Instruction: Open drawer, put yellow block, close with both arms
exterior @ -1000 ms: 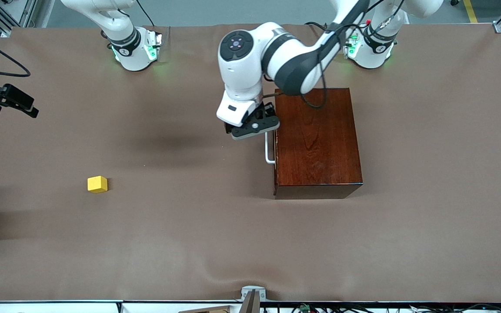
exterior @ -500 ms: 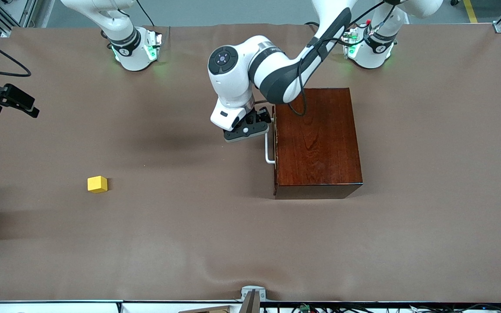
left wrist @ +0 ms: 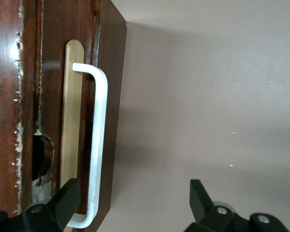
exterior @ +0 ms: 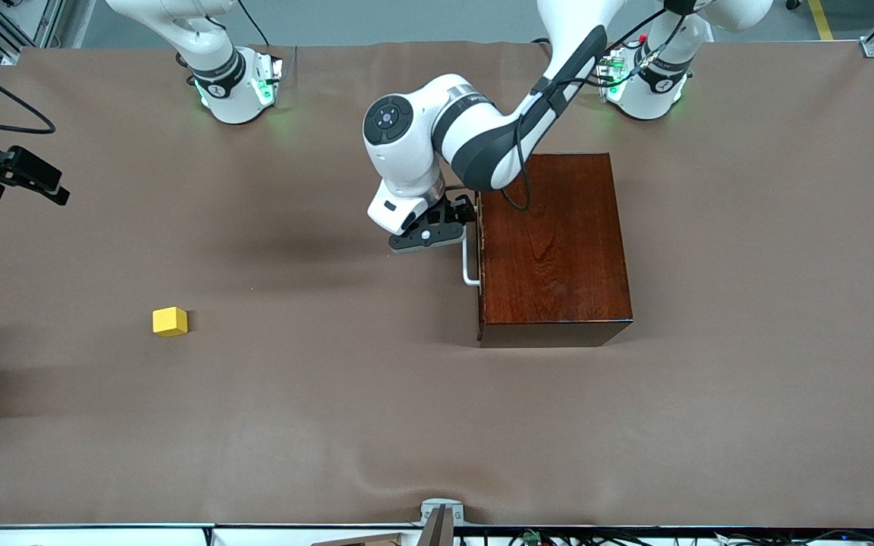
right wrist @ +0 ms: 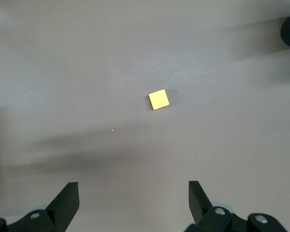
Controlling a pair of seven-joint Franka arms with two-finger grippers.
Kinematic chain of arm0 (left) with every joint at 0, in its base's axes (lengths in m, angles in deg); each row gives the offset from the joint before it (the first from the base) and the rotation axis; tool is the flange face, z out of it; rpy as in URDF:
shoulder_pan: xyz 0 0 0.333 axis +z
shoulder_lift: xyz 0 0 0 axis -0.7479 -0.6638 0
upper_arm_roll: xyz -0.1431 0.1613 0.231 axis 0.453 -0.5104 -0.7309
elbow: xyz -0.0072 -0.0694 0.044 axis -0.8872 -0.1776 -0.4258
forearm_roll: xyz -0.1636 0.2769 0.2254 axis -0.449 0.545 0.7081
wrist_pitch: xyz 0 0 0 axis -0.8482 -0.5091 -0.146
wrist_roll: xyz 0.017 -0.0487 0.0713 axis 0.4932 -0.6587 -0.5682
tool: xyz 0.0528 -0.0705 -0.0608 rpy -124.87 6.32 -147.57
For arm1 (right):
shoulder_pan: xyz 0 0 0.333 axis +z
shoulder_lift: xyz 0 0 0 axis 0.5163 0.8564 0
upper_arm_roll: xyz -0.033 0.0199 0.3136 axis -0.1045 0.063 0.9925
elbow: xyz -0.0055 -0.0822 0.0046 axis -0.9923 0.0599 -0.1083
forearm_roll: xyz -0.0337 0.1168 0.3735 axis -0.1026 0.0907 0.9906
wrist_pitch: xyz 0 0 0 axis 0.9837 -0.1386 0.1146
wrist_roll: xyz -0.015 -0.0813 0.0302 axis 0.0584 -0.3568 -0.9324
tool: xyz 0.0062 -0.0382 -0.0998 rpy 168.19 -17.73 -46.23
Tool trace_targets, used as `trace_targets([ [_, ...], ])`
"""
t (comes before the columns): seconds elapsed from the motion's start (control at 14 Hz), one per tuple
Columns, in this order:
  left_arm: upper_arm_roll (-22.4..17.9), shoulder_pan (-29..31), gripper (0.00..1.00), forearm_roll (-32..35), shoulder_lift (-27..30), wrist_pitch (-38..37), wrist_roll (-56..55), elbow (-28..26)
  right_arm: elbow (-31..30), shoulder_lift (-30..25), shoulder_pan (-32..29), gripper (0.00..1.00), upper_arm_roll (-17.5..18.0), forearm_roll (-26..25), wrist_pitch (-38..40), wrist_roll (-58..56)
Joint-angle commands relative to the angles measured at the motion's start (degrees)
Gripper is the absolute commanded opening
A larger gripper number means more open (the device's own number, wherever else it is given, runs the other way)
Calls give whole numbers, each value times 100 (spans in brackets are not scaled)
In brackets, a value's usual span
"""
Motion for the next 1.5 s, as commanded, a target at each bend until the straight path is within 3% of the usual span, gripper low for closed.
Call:
trace_targets([
  [0.0, -13, -10, 100, 157, -141, -245, 75, 184, -20, -28, 39, 100, -9, 15, 27, 47],
  [1.43, -136, -36, 100, 157, -563, 220, 66, 298, -20, -2, 74, 100, -9, 15, 10, 39],
])
